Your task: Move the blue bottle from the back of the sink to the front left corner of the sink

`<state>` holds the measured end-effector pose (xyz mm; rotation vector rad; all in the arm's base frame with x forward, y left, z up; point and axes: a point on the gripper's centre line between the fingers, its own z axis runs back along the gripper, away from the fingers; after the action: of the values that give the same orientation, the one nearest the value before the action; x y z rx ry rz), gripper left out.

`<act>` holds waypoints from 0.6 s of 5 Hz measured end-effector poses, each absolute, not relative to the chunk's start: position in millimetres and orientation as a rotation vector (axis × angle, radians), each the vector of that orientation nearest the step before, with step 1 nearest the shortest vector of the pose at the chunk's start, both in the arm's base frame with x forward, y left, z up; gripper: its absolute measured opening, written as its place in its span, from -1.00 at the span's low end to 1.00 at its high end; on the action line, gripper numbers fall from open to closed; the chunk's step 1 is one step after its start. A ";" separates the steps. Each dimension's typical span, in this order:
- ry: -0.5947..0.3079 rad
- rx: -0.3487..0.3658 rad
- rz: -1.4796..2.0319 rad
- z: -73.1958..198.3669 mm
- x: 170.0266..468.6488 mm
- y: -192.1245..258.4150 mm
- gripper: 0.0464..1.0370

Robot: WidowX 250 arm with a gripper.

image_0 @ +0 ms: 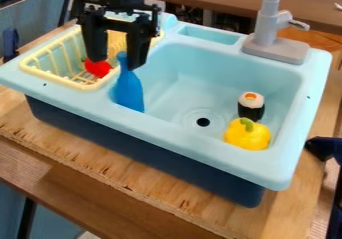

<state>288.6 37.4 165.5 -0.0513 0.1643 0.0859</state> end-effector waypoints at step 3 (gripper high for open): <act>-0.027 0.018 -0.007 244.1 300.2 16.0 0.93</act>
<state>300.2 16.0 244.1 0.0180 -0.0268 -0.0066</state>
